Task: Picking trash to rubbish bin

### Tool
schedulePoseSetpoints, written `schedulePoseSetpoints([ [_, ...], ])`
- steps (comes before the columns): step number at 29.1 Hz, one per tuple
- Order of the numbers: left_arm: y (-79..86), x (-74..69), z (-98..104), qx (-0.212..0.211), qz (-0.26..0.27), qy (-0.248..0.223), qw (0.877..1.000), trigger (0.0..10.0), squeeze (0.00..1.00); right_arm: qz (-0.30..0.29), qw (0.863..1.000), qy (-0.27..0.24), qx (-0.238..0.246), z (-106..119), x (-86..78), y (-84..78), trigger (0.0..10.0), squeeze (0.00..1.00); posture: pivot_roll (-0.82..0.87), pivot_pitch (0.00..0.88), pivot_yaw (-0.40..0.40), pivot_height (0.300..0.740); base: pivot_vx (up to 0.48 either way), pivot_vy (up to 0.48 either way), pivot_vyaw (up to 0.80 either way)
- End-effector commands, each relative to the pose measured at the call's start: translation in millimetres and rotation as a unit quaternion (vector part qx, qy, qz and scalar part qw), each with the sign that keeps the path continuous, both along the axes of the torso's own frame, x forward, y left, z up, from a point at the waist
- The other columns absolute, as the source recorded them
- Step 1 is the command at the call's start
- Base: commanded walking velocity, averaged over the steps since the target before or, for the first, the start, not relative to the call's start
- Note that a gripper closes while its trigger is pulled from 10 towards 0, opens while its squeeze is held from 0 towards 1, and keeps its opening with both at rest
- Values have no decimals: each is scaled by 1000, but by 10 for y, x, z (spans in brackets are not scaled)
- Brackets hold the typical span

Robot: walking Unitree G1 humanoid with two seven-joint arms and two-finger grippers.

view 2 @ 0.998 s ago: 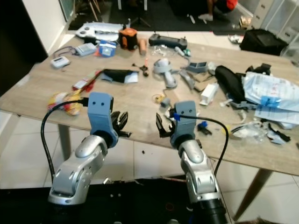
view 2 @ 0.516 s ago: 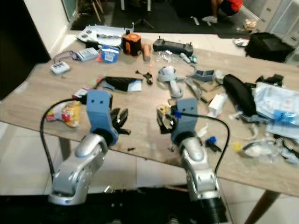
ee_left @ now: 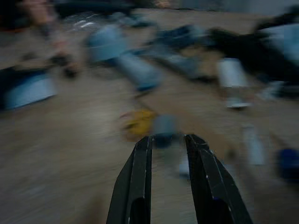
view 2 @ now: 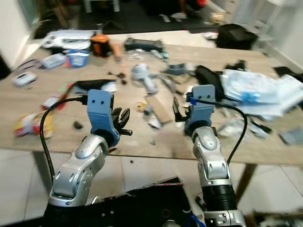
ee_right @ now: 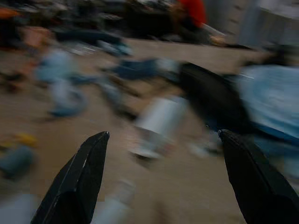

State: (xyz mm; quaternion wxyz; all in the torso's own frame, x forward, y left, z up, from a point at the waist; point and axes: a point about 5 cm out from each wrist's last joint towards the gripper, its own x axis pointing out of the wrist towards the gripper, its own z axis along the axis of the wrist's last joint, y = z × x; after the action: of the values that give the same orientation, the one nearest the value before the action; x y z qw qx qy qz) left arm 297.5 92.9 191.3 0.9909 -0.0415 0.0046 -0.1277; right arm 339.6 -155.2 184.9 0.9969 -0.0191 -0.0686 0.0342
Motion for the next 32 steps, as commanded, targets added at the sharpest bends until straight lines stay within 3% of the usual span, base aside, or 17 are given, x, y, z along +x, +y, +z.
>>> schedulePoseSetpoints([
  [1, 24, 7, -26, 4, 1, 3, 1000, 10000, 0, -2, 1000, 3, -9, 22, 35, 7, 10000, 0, 101, 116, -37, 740, 0, 0, 0],
  [7, 112, 44, 1, 18, 11, -5, 1000, 10000, 0, -4, 1000, 18, -16, -9, 100, -18, 10000, 0, 109, 101, -29, 740, 0, 0, 0],
  [18, 155, 150, 44, 24, 9, -1, 1000, 10000, 0, 40, 999, 13, -10, -16, 106, 223, 10000, 0, 109, 94, -6, 740, 0, 0, 0],
  [32, 151, 202, 141, 38, 18, -19, 999, 10000, 0, 38, 999, 20, -9, 30, 131, 175, 10000, 0, 131, 138, -44, 740, 128, 0, 0],
])
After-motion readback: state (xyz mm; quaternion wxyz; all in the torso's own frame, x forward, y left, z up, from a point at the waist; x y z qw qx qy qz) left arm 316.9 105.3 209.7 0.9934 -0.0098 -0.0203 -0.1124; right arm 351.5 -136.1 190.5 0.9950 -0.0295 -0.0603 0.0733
